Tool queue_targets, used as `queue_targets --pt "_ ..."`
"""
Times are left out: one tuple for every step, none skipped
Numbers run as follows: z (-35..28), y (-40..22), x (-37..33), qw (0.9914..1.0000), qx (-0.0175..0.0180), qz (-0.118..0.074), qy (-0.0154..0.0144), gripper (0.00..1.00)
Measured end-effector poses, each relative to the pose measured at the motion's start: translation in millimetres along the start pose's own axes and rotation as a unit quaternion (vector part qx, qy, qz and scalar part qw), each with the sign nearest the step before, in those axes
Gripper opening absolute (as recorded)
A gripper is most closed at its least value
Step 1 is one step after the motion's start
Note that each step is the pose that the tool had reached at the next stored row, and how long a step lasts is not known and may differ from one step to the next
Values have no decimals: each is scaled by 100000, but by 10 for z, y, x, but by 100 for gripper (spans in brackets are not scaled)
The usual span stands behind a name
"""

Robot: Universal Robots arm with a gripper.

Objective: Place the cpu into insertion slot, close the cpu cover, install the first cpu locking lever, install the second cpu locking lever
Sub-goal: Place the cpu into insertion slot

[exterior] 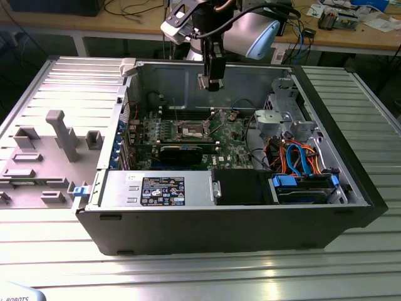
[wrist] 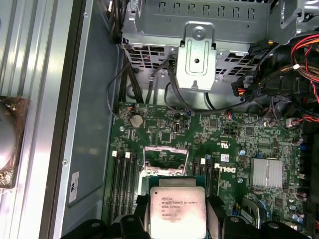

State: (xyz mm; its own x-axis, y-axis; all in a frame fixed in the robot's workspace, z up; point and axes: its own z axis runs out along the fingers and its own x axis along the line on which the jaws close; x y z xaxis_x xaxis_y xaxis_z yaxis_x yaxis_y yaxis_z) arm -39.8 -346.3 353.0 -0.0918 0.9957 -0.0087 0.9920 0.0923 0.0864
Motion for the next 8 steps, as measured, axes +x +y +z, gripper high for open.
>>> queue_targets --pt "0 0 0 100000 2 -1 -1 54" --pt "0 0 0 100000 1 4 0 54" --pt "0 0 0 100000 3 8 -1 54" --pt "0 0 0 100000 4 20 -3 54" --pt "0 0 0 100000 4 29 -5 54" --pt "1 0 0 100000 0 57 -4 54" --pt "1 0 0 100000 4 95 -9 54" --pt "2 0 0 100000 2 154 -14 54"
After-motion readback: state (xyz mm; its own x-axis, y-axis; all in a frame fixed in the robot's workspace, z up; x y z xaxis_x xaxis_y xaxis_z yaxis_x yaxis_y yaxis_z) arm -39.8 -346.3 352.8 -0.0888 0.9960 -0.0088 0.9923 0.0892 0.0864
